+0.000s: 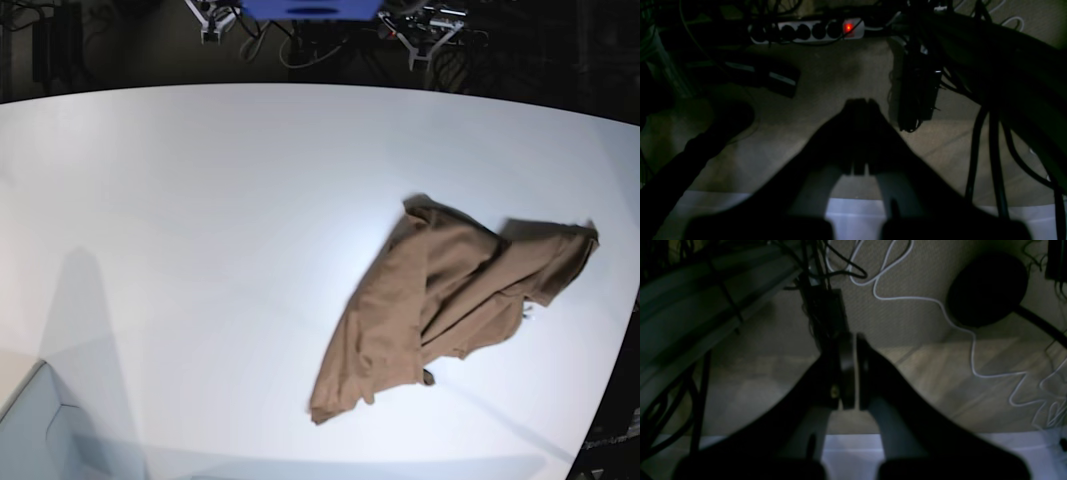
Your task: Layout the t-shirt on the table in an organized manner, then fold the t-shirt properly
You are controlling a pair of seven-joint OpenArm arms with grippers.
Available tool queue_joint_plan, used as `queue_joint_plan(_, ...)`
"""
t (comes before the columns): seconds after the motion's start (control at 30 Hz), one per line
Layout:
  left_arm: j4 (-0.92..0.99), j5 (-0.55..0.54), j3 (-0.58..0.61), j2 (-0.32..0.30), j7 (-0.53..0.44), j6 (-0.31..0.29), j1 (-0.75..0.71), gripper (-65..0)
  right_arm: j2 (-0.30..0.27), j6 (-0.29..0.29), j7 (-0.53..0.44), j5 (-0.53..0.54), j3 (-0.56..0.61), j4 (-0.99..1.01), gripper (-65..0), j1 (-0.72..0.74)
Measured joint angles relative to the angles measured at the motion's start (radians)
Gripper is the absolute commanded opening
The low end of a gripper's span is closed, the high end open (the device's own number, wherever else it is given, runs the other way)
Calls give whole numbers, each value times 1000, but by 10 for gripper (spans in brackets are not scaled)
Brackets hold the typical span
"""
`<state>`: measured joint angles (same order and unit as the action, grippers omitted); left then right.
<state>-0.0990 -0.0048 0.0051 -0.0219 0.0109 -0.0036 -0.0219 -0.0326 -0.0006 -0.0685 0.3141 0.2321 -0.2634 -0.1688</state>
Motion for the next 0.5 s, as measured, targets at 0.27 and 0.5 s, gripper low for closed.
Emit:
queue_joint_plan(0.27, 0, 0, 0, -4, -7, -1, 0, -650, -3, 0, -6, 0, 0, -3, -650, 4)
queue_joint_plan(0.5, -10, 0, 0, -25, -10, 0, -10, -650, -3, 0, -3, 0, 0, -3, -650, 2)
